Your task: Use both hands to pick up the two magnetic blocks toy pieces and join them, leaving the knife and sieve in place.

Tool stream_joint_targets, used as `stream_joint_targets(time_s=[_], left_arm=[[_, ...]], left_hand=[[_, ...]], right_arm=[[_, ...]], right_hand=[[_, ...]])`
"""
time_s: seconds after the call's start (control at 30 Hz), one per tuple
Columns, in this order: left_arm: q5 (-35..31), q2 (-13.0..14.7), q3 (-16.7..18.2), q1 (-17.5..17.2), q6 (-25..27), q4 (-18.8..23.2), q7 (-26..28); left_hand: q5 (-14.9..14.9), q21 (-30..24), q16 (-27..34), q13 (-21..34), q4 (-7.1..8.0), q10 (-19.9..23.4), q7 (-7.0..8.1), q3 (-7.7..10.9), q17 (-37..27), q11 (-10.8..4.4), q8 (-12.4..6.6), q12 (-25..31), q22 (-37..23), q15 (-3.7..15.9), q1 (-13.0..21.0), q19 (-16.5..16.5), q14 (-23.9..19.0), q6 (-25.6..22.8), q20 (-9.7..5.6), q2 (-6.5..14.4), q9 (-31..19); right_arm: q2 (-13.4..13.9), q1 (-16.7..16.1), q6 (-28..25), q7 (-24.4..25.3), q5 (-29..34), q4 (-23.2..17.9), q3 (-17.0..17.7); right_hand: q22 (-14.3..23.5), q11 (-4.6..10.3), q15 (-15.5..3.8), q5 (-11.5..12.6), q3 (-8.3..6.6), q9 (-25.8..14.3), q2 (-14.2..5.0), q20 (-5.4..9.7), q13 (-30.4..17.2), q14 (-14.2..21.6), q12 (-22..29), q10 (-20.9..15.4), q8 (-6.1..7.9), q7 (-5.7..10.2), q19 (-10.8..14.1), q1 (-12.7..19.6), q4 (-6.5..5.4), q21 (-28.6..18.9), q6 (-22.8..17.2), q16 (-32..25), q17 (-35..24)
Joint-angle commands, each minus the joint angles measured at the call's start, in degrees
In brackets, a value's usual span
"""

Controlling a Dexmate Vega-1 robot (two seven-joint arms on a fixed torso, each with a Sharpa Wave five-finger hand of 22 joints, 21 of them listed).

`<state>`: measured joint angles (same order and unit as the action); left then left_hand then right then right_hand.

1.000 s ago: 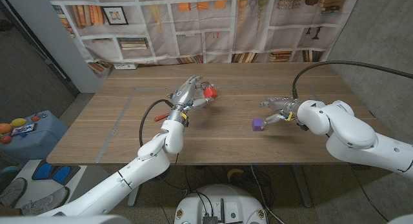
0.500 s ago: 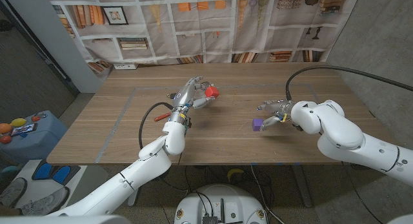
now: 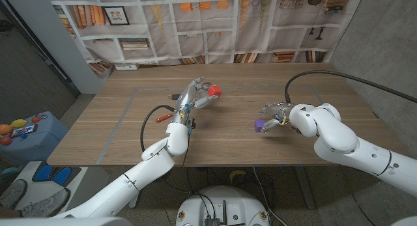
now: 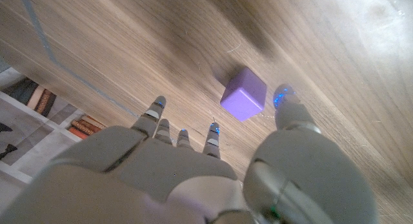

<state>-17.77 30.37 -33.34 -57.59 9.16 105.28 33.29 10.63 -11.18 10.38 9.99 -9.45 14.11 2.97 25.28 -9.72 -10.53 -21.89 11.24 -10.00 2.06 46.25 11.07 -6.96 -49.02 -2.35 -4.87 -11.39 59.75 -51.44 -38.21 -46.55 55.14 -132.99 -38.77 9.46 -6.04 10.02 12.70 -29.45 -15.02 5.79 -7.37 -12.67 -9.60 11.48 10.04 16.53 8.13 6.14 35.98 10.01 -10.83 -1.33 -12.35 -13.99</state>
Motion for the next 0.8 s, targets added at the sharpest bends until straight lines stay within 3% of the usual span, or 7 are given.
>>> stream_joint_targets(time_s=[0.03,0.2,0.53,0.8], left_arm=[[4.74,-1.10,0.28,0.66,-4.30,-2.23,-0.05],[5.25,-1.29,0.04,1.00,-5.02,-2.87,-0.21],[6.16,-1.89,-0.44,1.40,-6.23,-4.06,-0.34],[6.40,-2.16,-0.72,1.73,-6.61,-4.65,-0.36]], left_hand=[[0.34,0.17,-0.09,0.28,0.05,0.23,3.40,-0.25,-0.23,0.54,0.16,-0.12,-0.14,3.36,2.11,-0.30,0.41,-3.88,-0.43,2.58,-0.06],[0.36,0.16,-0.09,0.28,0.06,0.12,3.33,-0.35,-0.23,0.50,0.26,-0.16,-0.15,3.25,2.09,-0.36,0.49,-3.90,-0.39,2.65,-0.08],[0.39,0.11,-0.05,0.28,0.08,0.22,3.34,-0.53,-0.23,0.59,0.47,-0.11,-0.15,3.20,2.09,-0.40,0.55,-3.90,-0.33,2.85,-0.11],[0.40,0.09,-0.04,0.28,0.09,0.22,3.21,-0.66,-0.23,0.61,0.59,-0.11,-0.16,3.15,2.09,-0.43,0.60,-3.96,-0.28,2.94,-0.13]], right_arm=[[-2.90,-1.26,0.06,0.45,2.91,2.31,0.37],[-3.31,-1.70,1.08,1.90,2.99,3.23,0.66],[-4.20,-3.20,1.26,5.10,3.89,4.34,1.21],[-4.72,-3.45,1.80,6.72,4.12,5.16,1.36]], right_hand=[[0.16,-0.11,-0.26,0.14,-0.12,-0.49,0.09,-0.05,-0.24,1.07,0.45,1.81,1.52,0.68,1.05,1.03,-0.34,-0.34,-2.35,-0.61,-0.35],[0.15,0.17,-0.41,0.02,-0.12,-0.69,-0.06,0.14,-0.26,1.47,0.70,1.18,2.32,0.92,1.58,1.38,-0.33,-0.43,-3.60,-0.80,-0.41],[0.13,1.07,-1.53,-0.67,-0.52,-1.35,-0.90,1.00,-0.35,3.35,1.35,-0.85,5.39,2.33,3.64,3.88,-0.01,-0.66,-8.46,-1.58,-0.57],[0.12,4.05,-2.25,-1.31,-0.52,-1.74,-1.15,1.67,-0.32,4.57,1.66,-2.48,7.63,3.48,5.27,5.73,0.05,-0.72,-11.94,-2.03,-0.66]])
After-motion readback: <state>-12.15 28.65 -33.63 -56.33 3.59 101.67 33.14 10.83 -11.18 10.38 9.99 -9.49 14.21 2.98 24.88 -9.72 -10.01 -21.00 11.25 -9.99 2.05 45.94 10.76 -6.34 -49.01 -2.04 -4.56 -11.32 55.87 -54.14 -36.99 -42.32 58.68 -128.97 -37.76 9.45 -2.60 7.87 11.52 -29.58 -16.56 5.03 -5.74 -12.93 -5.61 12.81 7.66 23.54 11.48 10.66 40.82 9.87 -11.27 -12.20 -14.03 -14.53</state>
